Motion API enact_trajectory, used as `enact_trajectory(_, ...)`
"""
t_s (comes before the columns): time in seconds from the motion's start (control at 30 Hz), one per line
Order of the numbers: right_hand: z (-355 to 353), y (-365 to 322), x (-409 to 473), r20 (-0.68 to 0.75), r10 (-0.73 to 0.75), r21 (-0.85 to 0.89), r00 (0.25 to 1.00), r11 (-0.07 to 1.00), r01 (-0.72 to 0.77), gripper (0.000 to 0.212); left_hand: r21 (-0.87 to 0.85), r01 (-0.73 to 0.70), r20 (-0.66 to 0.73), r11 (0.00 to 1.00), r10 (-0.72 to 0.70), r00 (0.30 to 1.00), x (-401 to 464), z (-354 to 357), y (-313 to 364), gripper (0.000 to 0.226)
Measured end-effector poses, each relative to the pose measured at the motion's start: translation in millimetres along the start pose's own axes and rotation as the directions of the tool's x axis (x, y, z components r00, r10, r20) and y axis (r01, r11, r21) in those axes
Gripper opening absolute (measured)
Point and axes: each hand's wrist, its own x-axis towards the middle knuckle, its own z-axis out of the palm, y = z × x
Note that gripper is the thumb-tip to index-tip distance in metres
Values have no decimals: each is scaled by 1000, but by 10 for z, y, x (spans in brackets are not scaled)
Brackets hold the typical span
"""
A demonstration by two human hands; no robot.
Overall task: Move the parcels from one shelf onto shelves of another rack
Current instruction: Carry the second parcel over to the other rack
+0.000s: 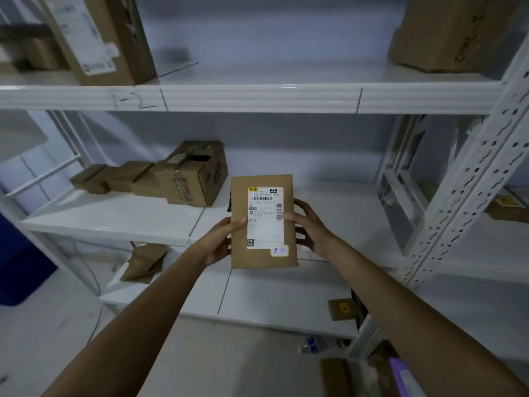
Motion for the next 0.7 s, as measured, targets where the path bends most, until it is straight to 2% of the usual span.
enact_trajectory(0.23, 1842, -19, -63, 119, -66, -45, 991, 996, 72, 77, -25, -88, -136, 996, 84, 987, -1164, -1523, 98, 74)
enact_trajectory(0.4, 3077, -94, -88, 179, -92, -29, 979, 995, 98, 79, -13, -133, -221, 991, 127, 967, -1875, -2483, 329, 67)
enact_trajectory(0.53, 3880, -272, 53, 216, -118, -35, 969, 991, 128, 69, -6, -155, -273, 988, 147, 951, -2225, -3145, 583, 57)
enact_trajectory(0.7, 4681, -635, 437, 265, -172, -53, 949, 980, 192, 73, 49, -177, -305, 983, 183, 934, -2346, -3901, 1043, 57)
